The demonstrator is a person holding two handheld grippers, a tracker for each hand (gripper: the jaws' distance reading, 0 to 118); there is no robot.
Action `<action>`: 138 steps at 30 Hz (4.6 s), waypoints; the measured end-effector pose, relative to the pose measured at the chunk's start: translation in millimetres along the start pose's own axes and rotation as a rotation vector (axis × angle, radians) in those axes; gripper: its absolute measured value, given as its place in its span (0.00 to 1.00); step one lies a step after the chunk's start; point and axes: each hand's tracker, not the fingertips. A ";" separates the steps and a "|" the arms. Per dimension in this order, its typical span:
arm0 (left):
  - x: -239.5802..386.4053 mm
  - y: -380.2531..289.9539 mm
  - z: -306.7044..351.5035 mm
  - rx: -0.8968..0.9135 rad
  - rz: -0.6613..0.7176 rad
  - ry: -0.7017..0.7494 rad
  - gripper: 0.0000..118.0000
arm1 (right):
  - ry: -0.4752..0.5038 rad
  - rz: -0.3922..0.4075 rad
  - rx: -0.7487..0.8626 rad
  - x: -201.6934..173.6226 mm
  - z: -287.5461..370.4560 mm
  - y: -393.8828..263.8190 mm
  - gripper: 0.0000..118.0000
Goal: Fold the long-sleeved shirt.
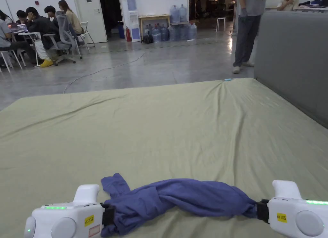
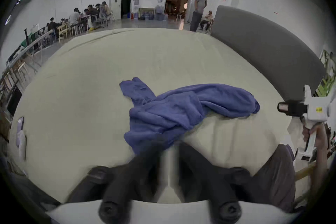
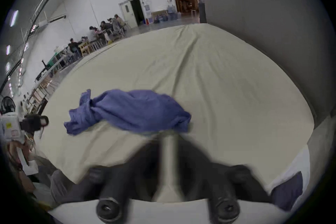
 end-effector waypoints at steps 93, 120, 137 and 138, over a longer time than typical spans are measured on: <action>-17.9 365.1 -27.8 0.413 0.021 0.124 0.05 | -0.083 0.182 0.275 -75.2 -43.2 401.4 0.07; -28.5 -37.4 -48.7 -0.143 0.142 0.076 0.05 | -0.100 0.188 -0.202 1.5 -43.5 -16.3 0.07; -29.7 -11.4 31.6 0.074 0.236 0.041 0.00 | -0.072 0.102 0.022 4.7 20.5 10.8 0.00; -27.8 -8.3 30.7 0.037 0.216 0.044 0.00 | -0.068 0.119 0.003 5.8 17.7 13.7 0.00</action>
